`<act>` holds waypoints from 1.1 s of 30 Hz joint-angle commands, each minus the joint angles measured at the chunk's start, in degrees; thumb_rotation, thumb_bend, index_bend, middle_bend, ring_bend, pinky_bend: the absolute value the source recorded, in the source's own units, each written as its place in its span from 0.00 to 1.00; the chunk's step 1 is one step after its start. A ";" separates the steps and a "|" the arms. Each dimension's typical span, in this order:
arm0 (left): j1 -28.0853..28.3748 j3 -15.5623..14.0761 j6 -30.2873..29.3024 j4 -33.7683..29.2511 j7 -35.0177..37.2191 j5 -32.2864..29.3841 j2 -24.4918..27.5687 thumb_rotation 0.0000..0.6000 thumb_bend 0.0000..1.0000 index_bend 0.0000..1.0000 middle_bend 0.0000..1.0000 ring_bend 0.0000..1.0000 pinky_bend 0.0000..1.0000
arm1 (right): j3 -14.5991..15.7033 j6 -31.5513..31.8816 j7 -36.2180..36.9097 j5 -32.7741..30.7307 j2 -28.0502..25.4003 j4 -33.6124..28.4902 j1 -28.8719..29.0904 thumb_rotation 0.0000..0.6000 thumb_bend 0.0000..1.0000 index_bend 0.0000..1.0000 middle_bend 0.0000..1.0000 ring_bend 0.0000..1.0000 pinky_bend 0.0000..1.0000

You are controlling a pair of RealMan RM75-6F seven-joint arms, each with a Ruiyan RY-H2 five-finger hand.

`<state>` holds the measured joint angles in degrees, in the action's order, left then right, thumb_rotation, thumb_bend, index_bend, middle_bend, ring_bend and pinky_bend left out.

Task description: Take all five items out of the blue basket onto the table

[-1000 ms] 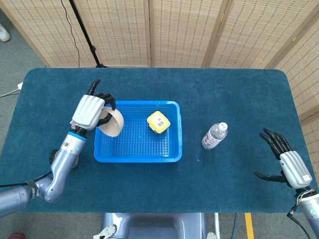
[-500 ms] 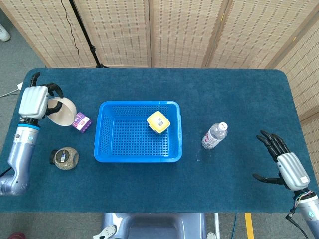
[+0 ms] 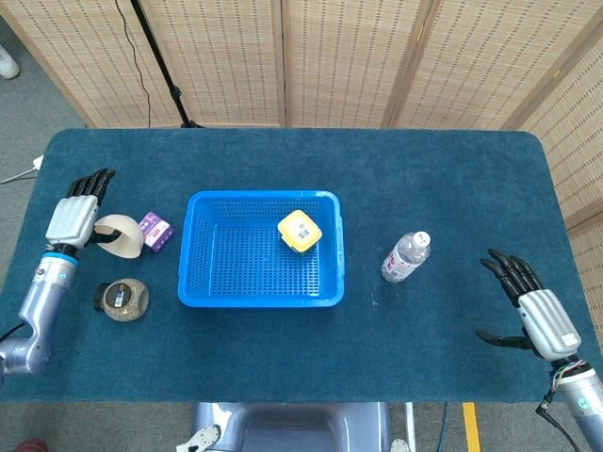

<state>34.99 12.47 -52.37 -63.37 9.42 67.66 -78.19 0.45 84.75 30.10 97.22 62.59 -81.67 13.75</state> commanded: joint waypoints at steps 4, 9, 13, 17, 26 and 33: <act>-2.04 -0.10 -5.12 -4.66 2.55 3.20 2.79 1.00 0.24 0.00 0.00 0.00 0.00 | -0.03 0.52 -0.57 -0.02 -0.31 -0.47 -0.28 1.00 0.00 0.00 0.00 0.00 0.00; -4.67 -0.07 -8.98 -11.82 2.19 3.29 5.83 1.00 0.24 0.00 0.00 0.00 0.00 | -1.06 1.62 -1.53 0.84 -2.57 -2.34 0.46 1.00 0.00 0.00 0.00 0.00 0.00; -7.33 -0.09 -12.71 -20.08 0.18 2.88 9.20 1.00 0.24 0.00 0.00 0.00 0.00 | -2.56 0.48 -3.16 1.12 -6.45 -5.58 2.41 1.00 0.00 0.00 0.00 0.00 0.00; -8.78 -1.20 -13.32 -24.96 -7.99 -0.25 11.95 1.00 0.22 0.00 0.00 0.00 0.00 | -3.09 -2.99 -4.09 0.94 -9.90 -9.22 4.57 1.00 0.00 0.00 0.00 0.00 0.00; -8.46 -1.04 -10.95 -28.23 -12.44 -4.64 14.08 1.00 0.05 0.00 0.00 0.00 0.00 | -2.91 -6.86 -5.81 -0.13 -11.01 -11.89 5.99 1.00 0.00 0.00 0.00 0.00 0.00; -8.53 -1.30 -7.78 -29.91 -11.45 -7.14 15.82 1.00 0.04 0.00 0.00 0.00 0.00 | -3.69 -8.34 -8.04 0.07 -11.44 -14.30 7.50 1.00 0.00 0.00 0.00 0.00 0.00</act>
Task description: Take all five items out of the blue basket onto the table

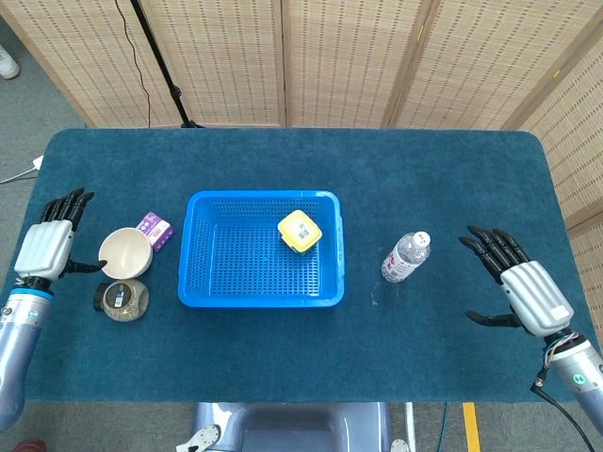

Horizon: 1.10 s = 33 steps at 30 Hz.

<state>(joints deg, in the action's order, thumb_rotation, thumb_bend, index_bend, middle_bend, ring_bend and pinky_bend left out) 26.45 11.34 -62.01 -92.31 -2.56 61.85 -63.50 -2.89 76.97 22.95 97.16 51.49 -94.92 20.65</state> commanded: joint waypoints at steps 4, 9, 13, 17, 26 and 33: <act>1.10 0.25 7.01 -2.58 0.38 -6.87 4.08 1.00 0.04 0.00 0.00 0.00 0.00 | -0.79 -2.12 -2.14 0.18 -1.28 -3.48 1.79 1.00 0.00 0.00 0.00 0.00 0.00; 1.01 1.02 6.33 -2.65 1.88 -6.58 4.07 1.00 0.04 0.00 0.00 0.00 0.00 | -2.16 -4.71 -4.04 -0.25 -2.75 -7.55 4.10 1.00 0.00 0.00 0.00 0.00 0.00; -0.05 0.87 3.78 -3.75 2.98 -3.07 4.48 1.00 0.04 0.00 0.00 0.00 0.00 | -4.27 -8.92 -5.39 -2.09 -3.35 -11.92 7.56 1.00 0.00 0.00 0.00 0.00 0.00; -1.54 0.16 0.57 -6.03 2.19 -0.62 5.33 1.00 0.04 0.00 0.00 0.00 0.00 | -6.72 -13.97 -7.80 -5.60 -2.77 -13.96 11.42 1.00 0.00 0.00 0.00 0.00 0.00; -7.10 -0.40 -13.00 -13.39 -1.79 4.17 7.78 1.00 0.04 0.00 0.00 0.00 0.00 | -13.57 -25.81 -15.59 -20.22 9.23 -11.79 23.74 1.00 0.00 0.00 0.00 0.00 0.00; -10.70 -1.32 -19.17 -15.96 -0.05 9.49 9.36 1.00 0.04 0.00 0.00 0.00 0.00 | -15.76 -27.19 -24.37 -30.18 24.43 -4.02 31.47 1.00 0.00 0.00 0.00 0.00 0.00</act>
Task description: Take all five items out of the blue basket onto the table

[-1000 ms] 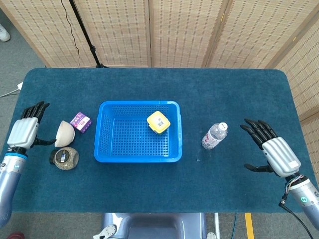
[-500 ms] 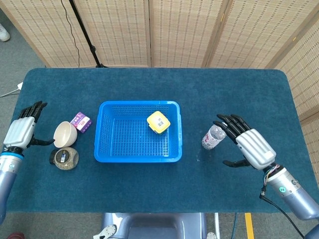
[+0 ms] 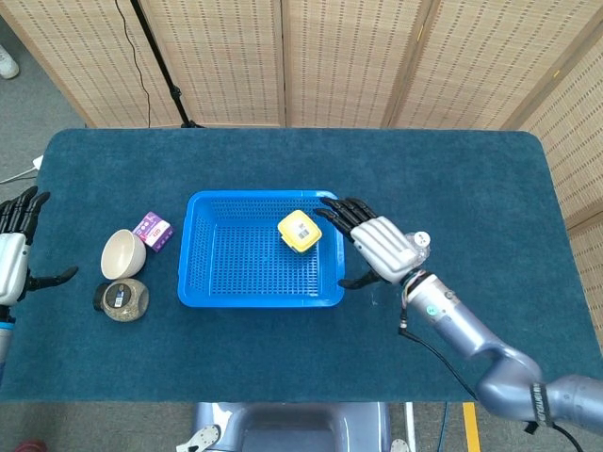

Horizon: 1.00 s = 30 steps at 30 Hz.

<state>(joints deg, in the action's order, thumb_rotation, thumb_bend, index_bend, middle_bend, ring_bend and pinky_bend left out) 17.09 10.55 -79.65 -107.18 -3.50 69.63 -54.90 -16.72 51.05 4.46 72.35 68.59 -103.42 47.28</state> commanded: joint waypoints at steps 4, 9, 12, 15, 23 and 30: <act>-2.02 -0.70 -2.10 -1.60 1.81 2.59 1.38 1.00 0.04 0.00 0.00 0.00 0.00 | -2.37 -2.00 -10.26 -9.68 12.52 7.42 8.06 1.00 0.00 0.00 0.00 0.00 0.00; -2.66 -0.86 -2.30 -1.92 3.36 3.60 2.17 1.00 0.05 0.00 0.00 0.00 0.00 | -1.70 -3.50 -16.23 -16.22 19.98 14.94 12.38 1.00 0.00 0.00 0.00 0.00 0.01; -3.02 -0.93 -2.40 -1.86 4.35 4.03 2.54 1.00 0.04 0.00 0.00 0.00 0.00 | -1.82 -3.47 -18.01 -18.42 23.09 18.18 13.95 1.00 0.00 0.00 0.00 0.00 0.02; -3.17 -0.88 -2.17 -1.78 5.10 4.01 2.77 1.00 0.04 0.00 0.00 0.00 0.00 | -1.81 -3.57 -19.21 -19.72 25.39 20.90 15.13 1.00 0.00 0.00 0.00 0.00 0.03; -3.35 -0.96 -1.57 -1.96 5.31 4.26 3.13 1.00 0.05 0.00 0.00 0.00 0.00 | 2.98 -5.49 -24.35 -17.95 29.81 29.84 17.04 1.00 0.00 0.00 0.00 0.00 0.05; -3.36 -1.06 -1.23 -2.38 4.81 4.58 2.97 1.00 0.05 0.00 0.00 0.00 0.00 | 5.06 -5.29 -25.08 -13.27 32.64 35.14 17.56 1.00 0.00 0.00 0.00 0.00 0.08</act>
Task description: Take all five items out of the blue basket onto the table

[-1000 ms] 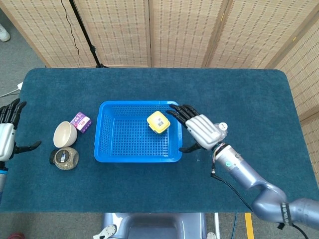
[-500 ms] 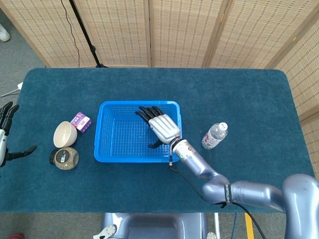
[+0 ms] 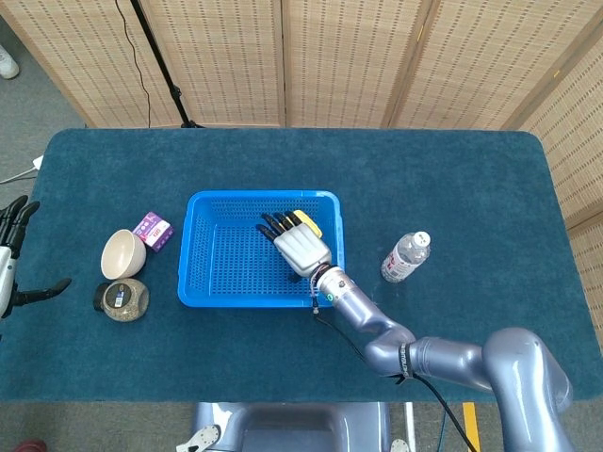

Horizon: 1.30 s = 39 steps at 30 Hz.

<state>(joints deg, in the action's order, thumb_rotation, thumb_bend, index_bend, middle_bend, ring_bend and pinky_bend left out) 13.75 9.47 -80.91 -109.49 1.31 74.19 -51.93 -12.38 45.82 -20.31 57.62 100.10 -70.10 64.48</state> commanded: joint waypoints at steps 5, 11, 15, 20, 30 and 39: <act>-0.11 0.10 0.16 -0.13 0.14 -0.01 0.02 1.00 0.04 0.00 0.00 0.00 0.00 | 1.95 0.00 -2.12 4.18 2.77 6.75 1.05 1.00 0.00 0.00 0.00 0.00 0.09; -0.17 0.12 0.52 0.09 0.41 -0.19 0.13 1.00 0.05 0.00 0.00 0.00 0.00 | 2.42 -0.57 -3.59 5.18 3.63 11.86 1.40 1.00 0.00 0.00 0.00 0.00 0.10; -0.26 0.12 0.61 0.23 0.46 -0.27 0.28 1.00 0.04 0.00 0.00 0.00 0.00 | 2.89 -1.83 -4.20 5.40 3.95 14.62 1.54 1.00 0.00 0.01 0.00 0.00 0.17; -0.43 0.16 0.45 0.17 0.50 -0.20 0.33 1.00 0.05 0.00 0.00 0.00 0.00 | 3.65 -3.60 -4.08 5.99 4.54 16.65 1.53 1.00 0.00 0.08 0.05 0.07 0.33; 0.15 -0.43 3.01 0.00 3.18 -0.24 -1.37 1.00 0.04 0.00 0.00 0.00 0.00 | 5.28 -0.49 -1.83 11.71 8.46 22.69 1.44 1.00 0.16 0.45 0.48 0.50 0.69; 1.12 -0.68 4.98 0.78 2.66 -0.07 -2.09 1.00 0.05 0.00 0.00 0.00 0.00 | 5.55 11.80 8.76 21.48 6.71 22.04 0.05 1.00 0.22 0.48 0.52 0.53 0.69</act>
<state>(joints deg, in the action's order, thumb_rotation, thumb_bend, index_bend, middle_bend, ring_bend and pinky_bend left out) 14.82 8.93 -76.11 -108.64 4.07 73.93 -54.03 -6.82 54.43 -13.79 76.48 108.09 -46.91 65.09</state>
